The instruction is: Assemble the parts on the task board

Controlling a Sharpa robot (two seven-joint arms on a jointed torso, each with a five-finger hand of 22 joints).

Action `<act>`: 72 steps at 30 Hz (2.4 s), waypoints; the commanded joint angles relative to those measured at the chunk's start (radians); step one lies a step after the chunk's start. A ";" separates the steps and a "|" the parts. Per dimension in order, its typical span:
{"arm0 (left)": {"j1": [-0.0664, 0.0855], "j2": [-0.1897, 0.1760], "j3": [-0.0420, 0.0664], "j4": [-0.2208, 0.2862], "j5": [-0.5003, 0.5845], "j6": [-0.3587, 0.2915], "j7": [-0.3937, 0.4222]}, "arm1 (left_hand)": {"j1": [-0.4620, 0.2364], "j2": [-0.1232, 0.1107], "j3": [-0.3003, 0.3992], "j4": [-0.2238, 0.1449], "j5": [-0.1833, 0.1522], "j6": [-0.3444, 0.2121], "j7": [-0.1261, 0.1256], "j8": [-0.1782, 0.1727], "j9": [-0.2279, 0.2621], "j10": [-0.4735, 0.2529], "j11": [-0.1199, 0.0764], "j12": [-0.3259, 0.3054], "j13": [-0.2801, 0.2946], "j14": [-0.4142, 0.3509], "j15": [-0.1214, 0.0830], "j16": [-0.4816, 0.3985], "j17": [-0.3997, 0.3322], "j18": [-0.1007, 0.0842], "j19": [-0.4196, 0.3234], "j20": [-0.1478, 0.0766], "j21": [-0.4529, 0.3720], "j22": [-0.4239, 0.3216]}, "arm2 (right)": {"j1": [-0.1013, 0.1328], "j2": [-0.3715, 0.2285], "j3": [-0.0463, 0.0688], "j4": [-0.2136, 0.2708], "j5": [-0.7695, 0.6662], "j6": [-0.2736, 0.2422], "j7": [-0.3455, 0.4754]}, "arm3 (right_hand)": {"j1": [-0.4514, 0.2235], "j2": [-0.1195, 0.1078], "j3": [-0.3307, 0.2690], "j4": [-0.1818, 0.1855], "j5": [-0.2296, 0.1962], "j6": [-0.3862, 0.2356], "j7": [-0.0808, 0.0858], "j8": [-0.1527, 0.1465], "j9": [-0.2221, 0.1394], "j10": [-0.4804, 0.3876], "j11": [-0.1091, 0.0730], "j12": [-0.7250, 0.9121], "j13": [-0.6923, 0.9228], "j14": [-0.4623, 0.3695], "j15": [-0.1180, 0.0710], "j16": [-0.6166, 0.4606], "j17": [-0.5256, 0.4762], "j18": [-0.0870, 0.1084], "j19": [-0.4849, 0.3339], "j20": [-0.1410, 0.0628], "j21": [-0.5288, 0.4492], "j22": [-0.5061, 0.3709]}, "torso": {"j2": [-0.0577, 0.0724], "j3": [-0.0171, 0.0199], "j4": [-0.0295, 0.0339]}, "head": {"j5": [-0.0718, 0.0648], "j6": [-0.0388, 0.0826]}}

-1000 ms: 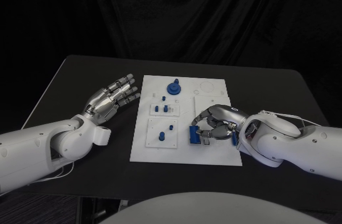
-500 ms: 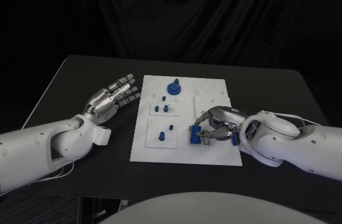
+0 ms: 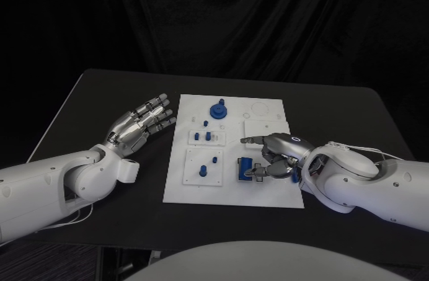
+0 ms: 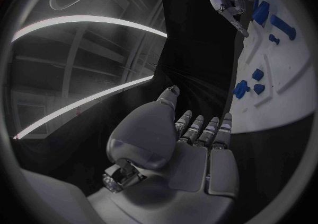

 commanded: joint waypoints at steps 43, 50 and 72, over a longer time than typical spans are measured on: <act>-0.016 -0.011 0.001 0.007 0.002 0.015 0.024 | -0.013 0.000 0.017 -0.006 0.004 0.011 0.031 0.005 0.002 0.000 -0.021 0.005 0.001 -0.004 0.004 0.008 0.001 -0.019 0.005 0.001 0.004 -0.004 | -0.134 0.006 0.003 0.043 -0.375 -0.167 -0.276 | -0.004 -0.027 -0.044 0.033 0.067 -0.061 0.039 0.688 0.257 0.009 0.051 0.024 0.139 0.012 0.041 -0.020 -0.048 0.021 -0.028 0.035 -0.081 0.150 | 0.001 -0.0015 -0.0044 | 0.003 0.000; -0.016 -0.011 0.001 0.009 0.002 0.015 0.023 | -0.013 0.000 0.017 -0.006 0.004 0.011 0.031 0.005 0.002 0.000 -0.021 0.005 0.001 -0.004 0.004 0.008 0.001 -0.019 0.005 0.001 0.004 -0.004 | -0.134 0.022 0.003 0.037 -0.377 -0.146 -0.288 | -0.013 -0.024 -0.043 0.033 0.071 -0.067 0.039 0.700 0.258 0.009 0.052 0.025 0.139 0.013 0.042 -0.019 -0.046 0.021 -0.028 0.035 -0.081 0.150 | 0.000 -0.0018 -0.0032 | 0.001 0.000; -0.017 -0.010 0.001 0.006 0.002 0.015 0.021 | -0.015 -0.001 0.019 -0.006 0.004 0.013 0.036 0.005 0.002 0.000 -0.023 0.005 0.001 -0.005 0.004 0.008 0.001 -0.019 0.005 0.001 0.004 -0.005 | -0.134 0.029 0.004 0.041 -0.360 -0.173 -0.242 | -0.024 0.042 -0.003 0.024 0.461 -0.040 0.018 0.810 0.237 0.011 0.026 0.026 0.143 0.020 0.021 -0.011 -0.036 0.018 -0.018 0.017 -0.067 0.155 | 0.000 -0.0007 -0.0007 | 0.001 0.000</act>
